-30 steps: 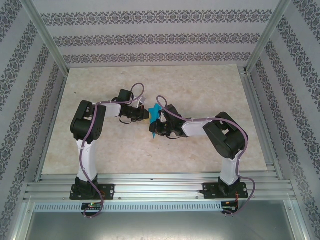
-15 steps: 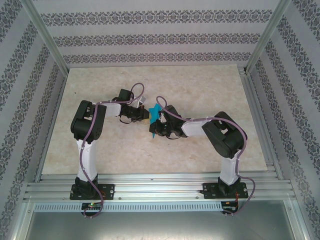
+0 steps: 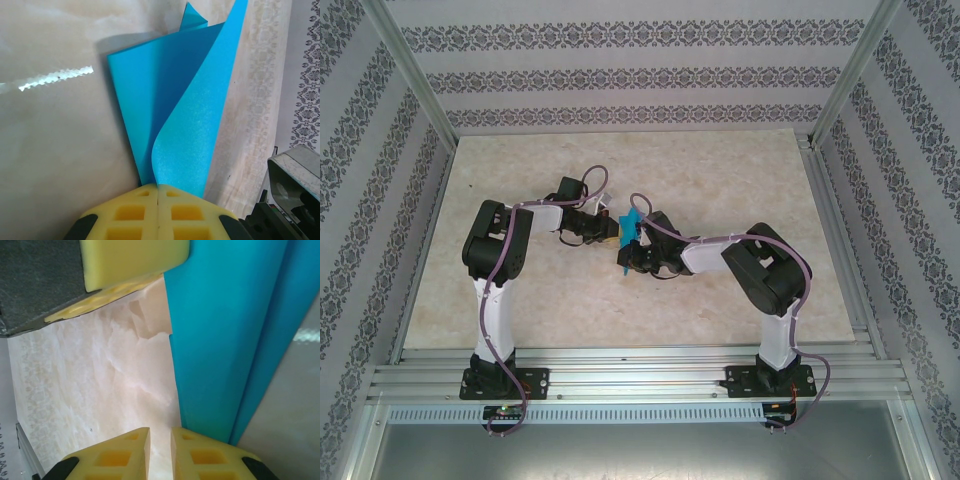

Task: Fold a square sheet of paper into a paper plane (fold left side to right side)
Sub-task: Fold the wing for the fifth time at the center of the table.

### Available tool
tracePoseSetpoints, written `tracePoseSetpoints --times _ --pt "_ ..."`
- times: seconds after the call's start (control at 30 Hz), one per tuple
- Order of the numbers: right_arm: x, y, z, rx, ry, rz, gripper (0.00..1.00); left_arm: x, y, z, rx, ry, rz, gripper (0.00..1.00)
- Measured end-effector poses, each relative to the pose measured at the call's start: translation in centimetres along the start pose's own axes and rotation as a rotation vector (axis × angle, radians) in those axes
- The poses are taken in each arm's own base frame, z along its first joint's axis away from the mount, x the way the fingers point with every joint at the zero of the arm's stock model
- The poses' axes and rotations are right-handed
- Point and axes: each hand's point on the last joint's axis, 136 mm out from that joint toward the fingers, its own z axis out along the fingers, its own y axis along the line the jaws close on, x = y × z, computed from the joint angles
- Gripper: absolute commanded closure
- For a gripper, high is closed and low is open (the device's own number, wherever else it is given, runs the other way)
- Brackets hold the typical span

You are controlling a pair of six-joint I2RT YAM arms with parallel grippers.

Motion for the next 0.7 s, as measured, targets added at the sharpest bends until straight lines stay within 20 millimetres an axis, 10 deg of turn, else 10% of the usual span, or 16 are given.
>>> tracePoseSetpoints --times 0.7 --pt "-3.8 1.5 -2.5 -0.023 -0.076 -0.011 0.76 0.0 0.0 0.0 0.004 0.001 -0.007 1.0"
